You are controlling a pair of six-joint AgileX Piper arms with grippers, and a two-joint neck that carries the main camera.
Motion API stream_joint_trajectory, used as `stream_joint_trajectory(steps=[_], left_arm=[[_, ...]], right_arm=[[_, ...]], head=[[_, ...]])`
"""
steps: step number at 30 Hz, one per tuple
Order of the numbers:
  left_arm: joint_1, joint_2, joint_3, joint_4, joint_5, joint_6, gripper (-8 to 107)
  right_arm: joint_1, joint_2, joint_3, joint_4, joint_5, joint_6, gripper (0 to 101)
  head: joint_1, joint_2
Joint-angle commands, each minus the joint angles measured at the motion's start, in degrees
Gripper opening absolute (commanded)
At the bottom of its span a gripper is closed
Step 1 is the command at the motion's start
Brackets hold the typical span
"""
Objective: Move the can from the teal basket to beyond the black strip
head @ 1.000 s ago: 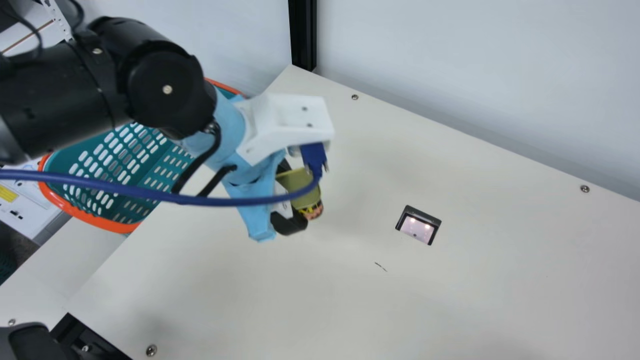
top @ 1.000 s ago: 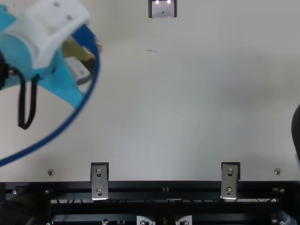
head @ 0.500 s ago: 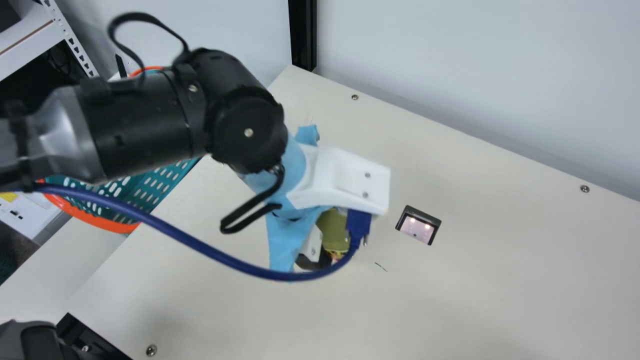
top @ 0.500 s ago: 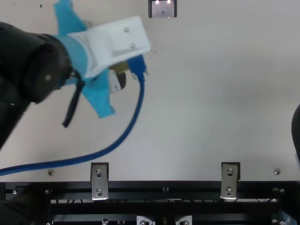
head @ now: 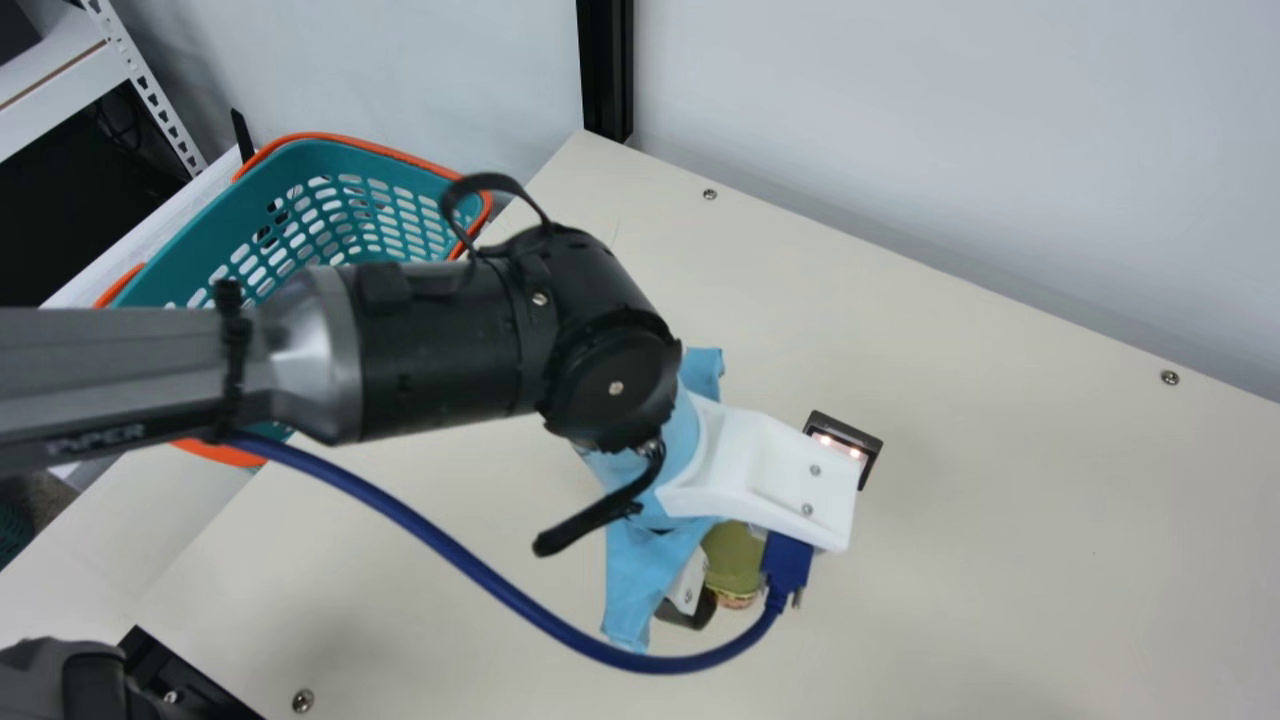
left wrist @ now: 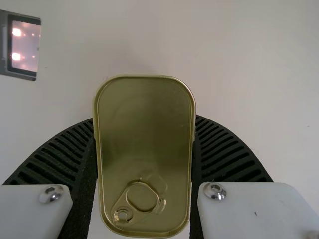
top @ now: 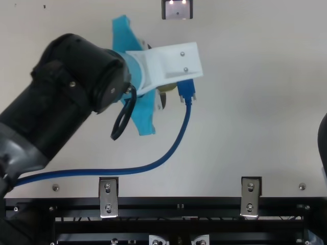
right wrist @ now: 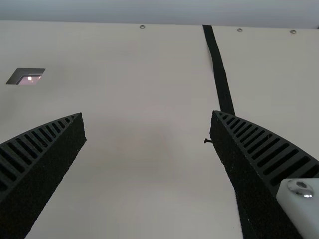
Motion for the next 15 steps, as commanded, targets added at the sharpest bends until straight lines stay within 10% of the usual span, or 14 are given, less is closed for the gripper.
stream_joint_trajectory(steps=[1,6,8,15], left_arm=[[-0.4,0.6,0.1,-0.7,-0.5,0.4,10],[-1.6,1.9,0.5,-1.1,-1.2,1.2,10],[-1.9,2.2,0.6,-0.8,-1.6,1.3,90],[-1.2,0.4,1.5,0.9,-3.7,-0.7,90]], right_arm=[[0.0,0.0,0.0,0.0,0.0,0.0,101],[0.0,0.0,0.0,0.0,0.0,0.0,101],[0.0,0.0,0.0,0.0,0.0,0.0,101],[0.0,0.0,0.0,0.0,0.0,0.0,101]], head=[[-2.7,1.2],[-2.7,1.2],[-2.7,1.2],[-2.7,1.2]])
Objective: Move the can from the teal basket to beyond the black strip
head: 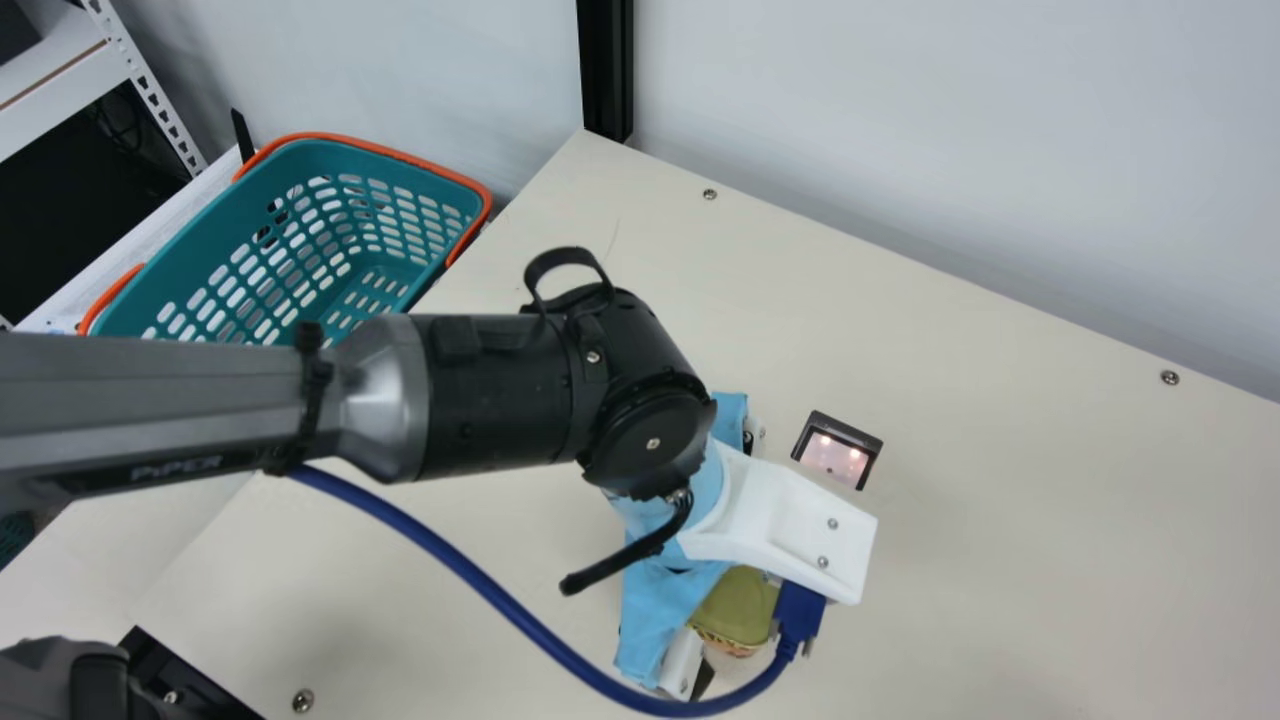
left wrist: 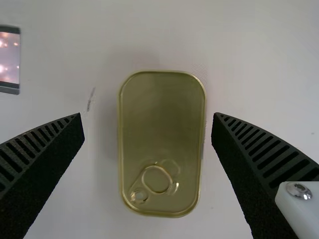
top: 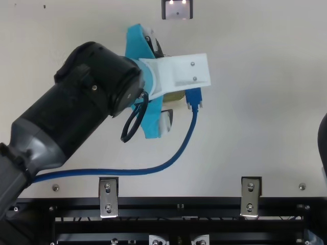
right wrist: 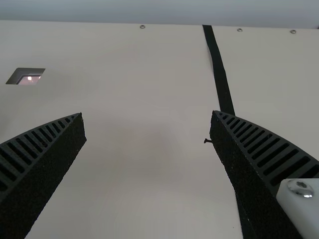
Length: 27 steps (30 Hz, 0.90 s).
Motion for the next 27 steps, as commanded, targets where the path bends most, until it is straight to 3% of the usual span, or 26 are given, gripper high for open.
stream_joint_trajectory(steps=[1,16,27], left_arm=[[0.7,-1.5,0.3,0.1,-0.9,-1.1,90],[11.9,-20.3,5.5,-5.8,-5.3,-14.3,90],[23.0,-32.2,14.4,0.3,-11.1,-27.7,90]], right_arm=[[0.0,0.0,0.0,0.0,0.0,0.0,101],[0.0,0.0,0.0,0.0,0.0,0.0,101],[0.0,0.0,0.0,0.0,0.0,0.0,101]], head=[[-2.7,1.2],[-2.7,1.2],[-2.7,1.2]])
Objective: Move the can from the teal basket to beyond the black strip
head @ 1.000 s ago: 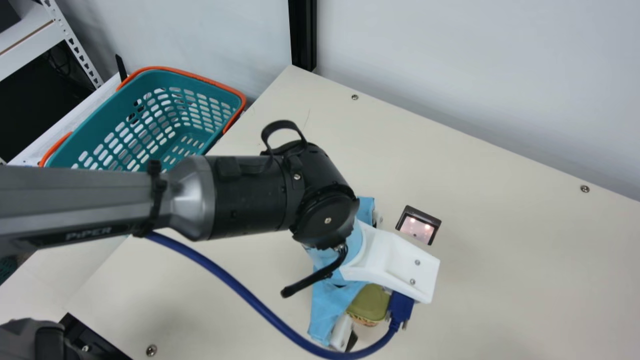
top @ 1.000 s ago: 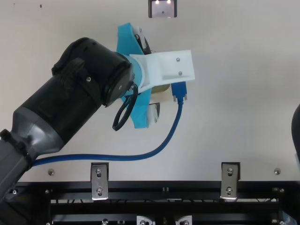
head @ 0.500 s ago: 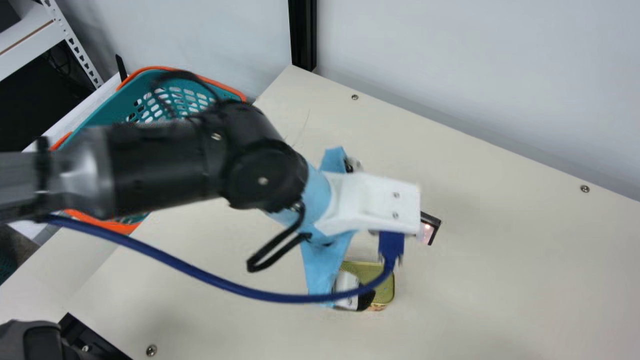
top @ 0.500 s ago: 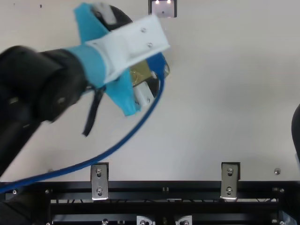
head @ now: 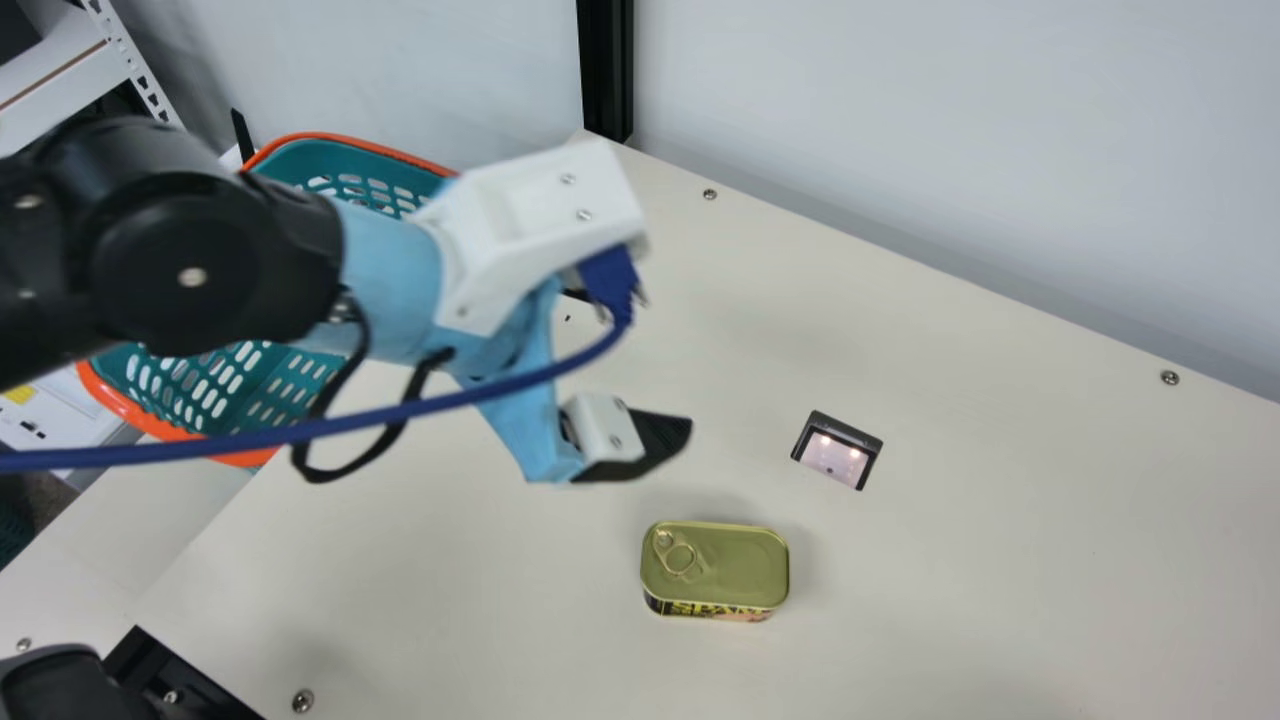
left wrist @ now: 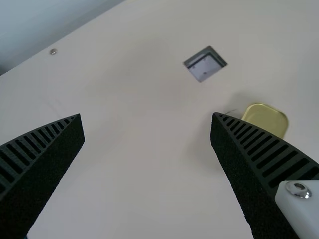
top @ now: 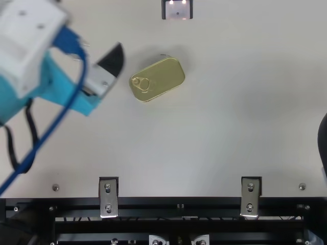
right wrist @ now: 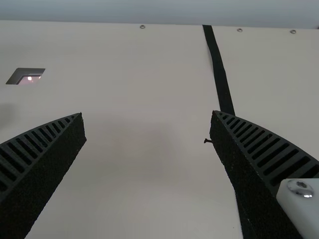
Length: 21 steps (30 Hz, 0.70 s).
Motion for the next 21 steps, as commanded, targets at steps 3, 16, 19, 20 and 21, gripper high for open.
stream_joint_trajectory(steps=[3,16,19,20,21], left_arm=[[4.6,-4.8,4.4,3.0,-2.5,-5.3,90],[17.5,-18.0,18.7,11.9,-8.4,-16.0,90],[17.7,-18.3,18.9,12.5,-8.7,-16.4,90],[18.8,-19.2,19.9,13.3,-8.8,-17.2,90],[19.7,-19.6,20.4,13.6,-8.6,-17.5,90]], right_arm=[[0.0,0.0,0.0,0.0,0.0,0.0,101],[0.0,0.0,0.0,0.0,0.0,0.0,101],[0.0,0.0,0.0,0.0,0.0,0.0,101],[0.0,0.0,0.0,0.0,0.0,0.0,101],[0.0,0.0,0.0,0.0,0.0,0.0,101]], head=[[-2.7,1.2],[-2.7,1.2],[-2.7,1.2],[-2.7,1.2],[-2.7,1.2]])
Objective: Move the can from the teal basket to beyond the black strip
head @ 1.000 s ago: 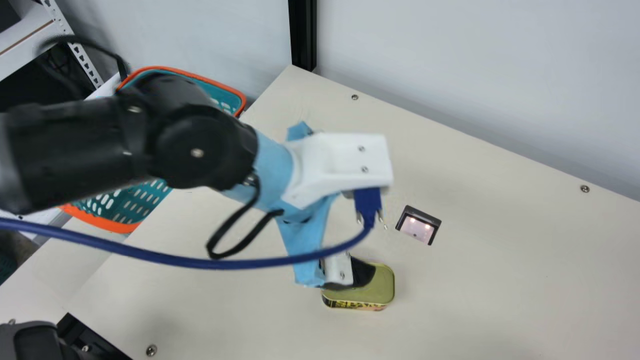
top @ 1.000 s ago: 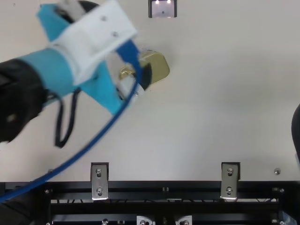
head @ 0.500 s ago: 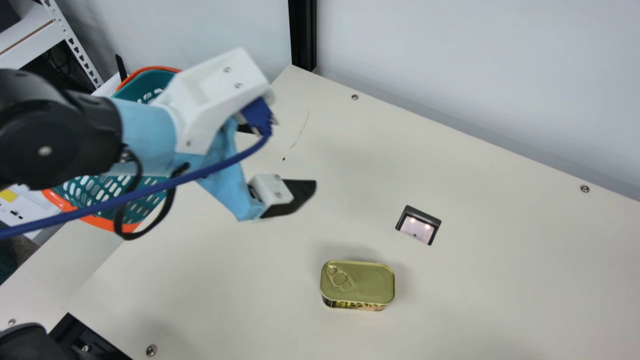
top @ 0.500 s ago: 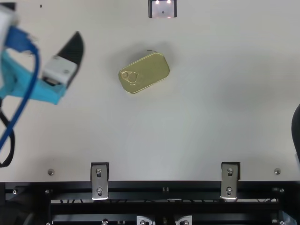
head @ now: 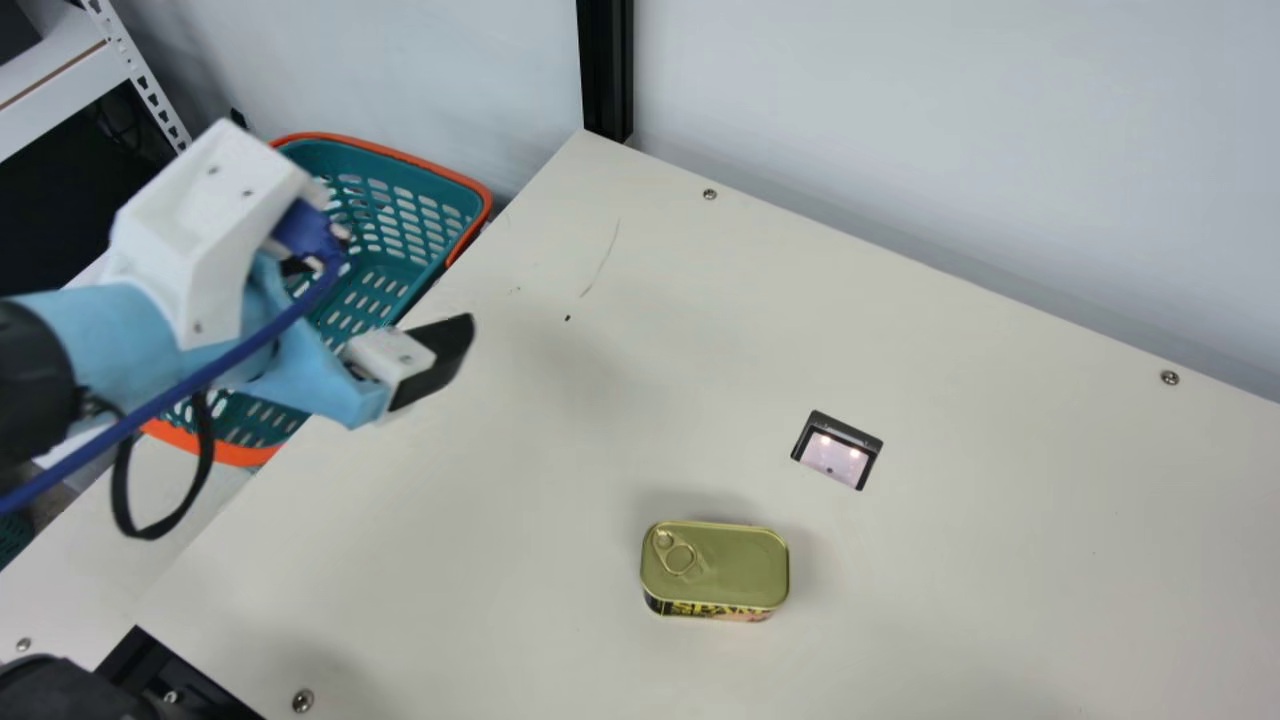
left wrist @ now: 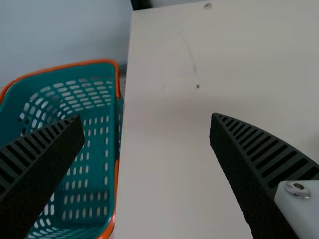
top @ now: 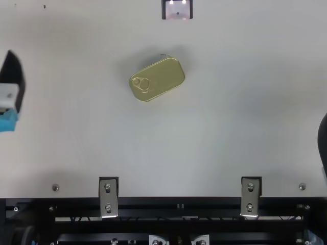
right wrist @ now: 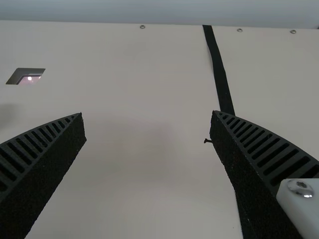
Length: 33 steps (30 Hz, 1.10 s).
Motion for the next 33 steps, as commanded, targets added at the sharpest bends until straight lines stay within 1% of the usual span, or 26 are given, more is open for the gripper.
stream_joint_trajectory(steps=[1,7,10,19,22,31,33], left_arm=[[0.0,0.0,0.0,0.0,0.0,0.0,90],[0.1,0.0,0.1,-0.1,-0.3,0.0,90],[0.1,0.0,0.1,-0.1,-0.3,0.0,90],[0.1,0.0,0.1,-0.1,-0.3,0.0,90],[0.1,0.0,0.1,-0.1,-0.3,0.0,90],[0.1,0.0,0.1,-0.1,-0.3,0.0,90],[0.1,0.0,0.1,-0.1,-0.3,0.0,90]], right_arm=[[0.0,0.0,0.0,0.0,0.0,0.0,101],[0.0,0.0,0.0,0.0,0.0,0.0,101],[0.0,0.0,0.0,0.0,0.0,0.0,101],[0.0,0.0,0.0,0.0,0.0,0.0,101],[0.0,0.0,0.0,0.0,0.0,0.0,101],[0.0,0.0,0.0,0.0,0.0,0.0,101],[0.0,0.0,0.0,0.0,0.0,0.0,101]], head=[[-2.7,1.2],[-2.7,1.1],[-2.6,-0.4],[-2.2,-12.8],[-1.0,-15.8],[5.3,-19.1],[5.3,-19.1]])
